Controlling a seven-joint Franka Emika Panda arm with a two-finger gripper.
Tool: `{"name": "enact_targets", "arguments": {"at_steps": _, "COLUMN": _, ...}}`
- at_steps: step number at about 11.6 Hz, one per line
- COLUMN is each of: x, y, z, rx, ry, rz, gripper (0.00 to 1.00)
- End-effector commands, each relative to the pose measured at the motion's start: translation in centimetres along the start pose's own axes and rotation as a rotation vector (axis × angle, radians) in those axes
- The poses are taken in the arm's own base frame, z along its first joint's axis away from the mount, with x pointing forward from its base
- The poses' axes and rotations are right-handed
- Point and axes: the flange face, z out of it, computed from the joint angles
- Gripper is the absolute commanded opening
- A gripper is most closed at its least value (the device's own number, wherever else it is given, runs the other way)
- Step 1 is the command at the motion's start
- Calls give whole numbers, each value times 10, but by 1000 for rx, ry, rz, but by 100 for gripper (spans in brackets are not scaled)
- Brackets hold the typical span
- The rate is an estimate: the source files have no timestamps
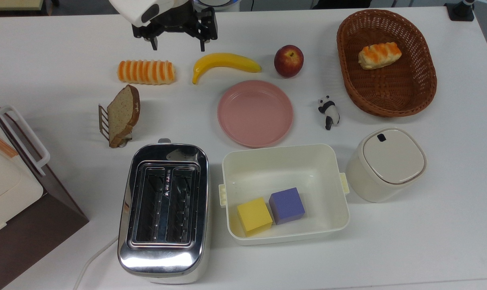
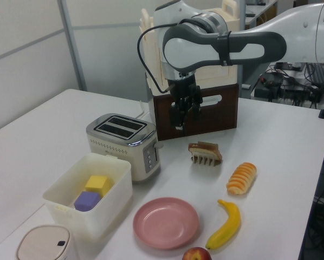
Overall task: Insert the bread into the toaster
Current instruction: 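Move the gripper over the bread slice in the metal rack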
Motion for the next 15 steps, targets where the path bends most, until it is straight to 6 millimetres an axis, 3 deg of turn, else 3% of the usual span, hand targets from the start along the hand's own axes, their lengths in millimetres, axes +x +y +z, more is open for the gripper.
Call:
{"name": "enact_targets", "arguments": {"at_steps": 1, "x": -3, "y": 5, "z": -7, "rx": 6, "ry": 39, "rz": 9, "gripper": 100}}
{"name": "enact_targets", "arguments": {"at_steps": 3, "x": 5, "y": 14, "z": -5, "rx": -50, "ry": 86, "rz": -6, "gripper": 100}}
{"name": "enact_targets", "arguments": {"at_steps": 5, "x": 17, "y": 17, "z": 11, "rx": -70, "ry": 84, "rz": -17, "gripper": 100}}
{"name": "enact_targets", "arguments": {"at_steps": 7, "x": 26, "y": 51, "z": 25, "rx": -90, "ry": 103, "rz": -40, "gripper": 100}}
{"name": "enact_targets", "arguments": {"at_steps": 8, "x": 34, "y": 56, "z": 43, "rx": -126, "ry": 73, "rz": -71, "gripper": 100}}
{"name": "enact_targets", "arguments": {"at_steps": 12, "x": 52, "y": 62, "z": 96, "rx": -225, "ry": 2, "rz": -113, "gripper": 96}}
{"name": "enact_targets", "arguments": {"at_steps": 15, "x": 52, "y": 47, "z": 126, "rx": -268, "ry": -41, "rz": -156, "gripper": 93}}
